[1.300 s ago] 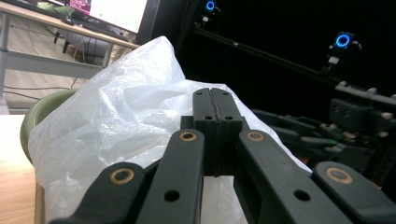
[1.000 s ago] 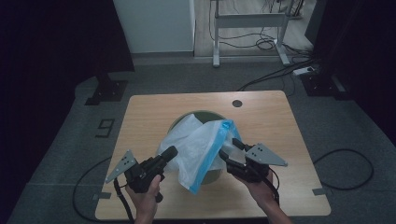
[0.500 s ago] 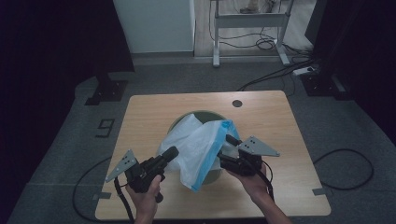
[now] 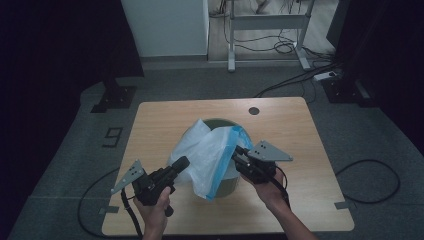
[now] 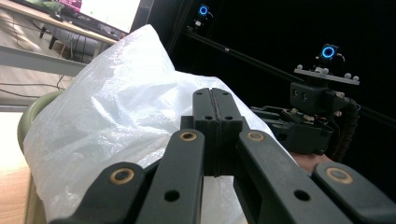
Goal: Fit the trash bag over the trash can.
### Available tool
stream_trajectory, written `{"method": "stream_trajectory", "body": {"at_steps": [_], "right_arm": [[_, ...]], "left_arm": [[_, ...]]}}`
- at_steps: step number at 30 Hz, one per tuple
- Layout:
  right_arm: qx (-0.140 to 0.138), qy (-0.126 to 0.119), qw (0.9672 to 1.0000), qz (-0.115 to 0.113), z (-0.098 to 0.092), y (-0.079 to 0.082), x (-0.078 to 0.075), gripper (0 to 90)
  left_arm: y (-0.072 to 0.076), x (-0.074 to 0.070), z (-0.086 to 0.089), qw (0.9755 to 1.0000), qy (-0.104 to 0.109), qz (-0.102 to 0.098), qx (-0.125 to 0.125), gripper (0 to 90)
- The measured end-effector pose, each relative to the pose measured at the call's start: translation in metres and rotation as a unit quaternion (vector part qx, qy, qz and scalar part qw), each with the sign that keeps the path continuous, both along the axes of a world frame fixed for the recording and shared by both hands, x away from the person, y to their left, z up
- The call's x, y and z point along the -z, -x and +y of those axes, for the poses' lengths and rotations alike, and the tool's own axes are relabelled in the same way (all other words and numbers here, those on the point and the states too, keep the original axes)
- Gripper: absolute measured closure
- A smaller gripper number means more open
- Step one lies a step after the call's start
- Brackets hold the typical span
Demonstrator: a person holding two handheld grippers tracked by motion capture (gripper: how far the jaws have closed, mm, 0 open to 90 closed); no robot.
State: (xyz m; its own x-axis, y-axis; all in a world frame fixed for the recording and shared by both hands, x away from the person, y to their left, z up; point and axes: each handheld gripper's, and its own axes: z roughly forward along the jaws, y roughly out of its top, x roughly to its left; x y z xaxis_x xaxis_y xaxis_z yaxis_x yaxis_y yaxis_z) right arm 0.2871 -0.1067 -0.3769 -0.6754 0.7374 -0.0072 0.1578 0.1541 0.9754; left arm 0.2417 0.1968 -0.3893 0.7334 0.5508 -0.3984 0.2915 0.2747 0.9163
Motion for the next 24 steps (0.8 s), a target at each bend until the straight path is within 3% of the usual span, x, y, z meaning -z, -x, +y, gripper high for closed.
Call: {"method": "stream_trajectory", "body": {"at_steps": [4,17,21,24], "right_arm": [[0.003,-0.001,0.9999,-0.015,-0.001,0.002,0.0,88.7],[-0.018,0.006,0.998,-0.06,-0.017,0.014,0.0,89.3],[-0.014,0.014,0.9978,-0.063,-0.019,0.014,0.001,89.3],[-0.008,0.016,0.9978,-0.064,-0.019,0.015,0.001,89.3]], "left_arm": [[0.0,0.0,0.004,0.9999,0.009,-0.001,-0.005,90.0],[-0.01,-0.001,0.013,0.9991,0.039,0.011,-0.007,90.0],[-0.011,-0.005,0.011,0.9995,0.031,0.008,0.006,87.6],[-0.007,-0.011,0.008,0.9998,0.014,-0.006,0.01,75.5]]}}
